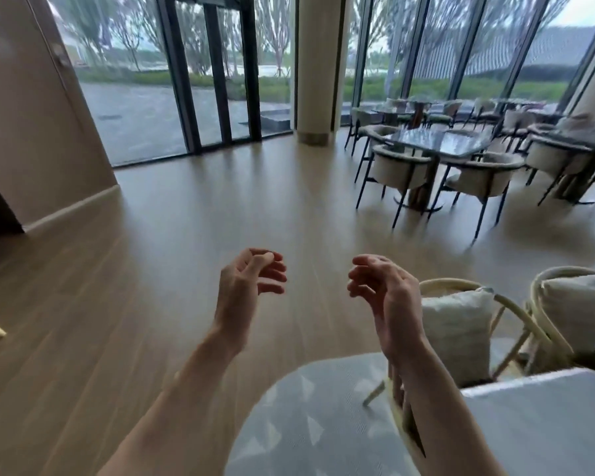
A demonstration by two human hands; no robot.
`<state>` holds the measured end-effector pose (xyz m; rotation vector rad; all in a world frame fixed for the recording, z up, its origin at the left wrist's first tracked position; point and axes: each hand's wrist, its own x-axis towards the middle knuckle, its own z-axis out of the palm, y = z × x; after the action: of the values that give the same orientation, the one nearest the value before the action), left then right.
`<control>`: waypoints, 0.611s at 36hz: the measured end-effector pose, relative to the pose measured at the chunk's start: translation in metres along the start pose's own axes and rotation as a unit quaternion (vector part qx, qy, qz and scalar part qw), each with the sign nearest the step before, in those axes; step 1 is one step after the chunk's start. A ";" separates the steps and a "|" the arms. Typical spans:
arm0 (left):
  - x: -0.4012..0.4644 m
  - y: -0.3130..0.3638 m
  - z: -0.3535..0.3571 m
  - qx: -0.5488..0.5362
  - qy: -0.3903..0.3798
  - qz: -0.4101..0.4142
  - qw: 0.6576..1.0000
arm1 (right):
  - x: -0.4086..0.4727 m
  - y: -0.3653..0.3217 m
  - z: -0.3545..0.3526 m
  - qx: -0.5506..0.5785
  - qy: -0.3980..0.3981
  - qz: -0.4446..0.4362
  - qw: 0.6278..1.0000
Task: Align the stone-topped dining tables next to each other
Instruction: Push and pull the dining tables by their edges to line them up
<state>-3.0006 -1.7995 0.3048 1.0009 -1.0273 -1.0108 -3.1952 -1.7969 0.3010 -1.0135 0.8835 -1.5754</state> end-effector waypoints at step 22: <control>0.567 0.002 0.105 -0.042 -0.177 0.117 0.976 | 0.510 0.011 0.108 -0.155 0.087 -0.141 0.974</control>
<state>-2.9872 -2.3613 0.4343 0.6226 -1.3489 -1.0461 -3.1553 -2.3024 0.4218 -1.2806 1.1728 -1.8223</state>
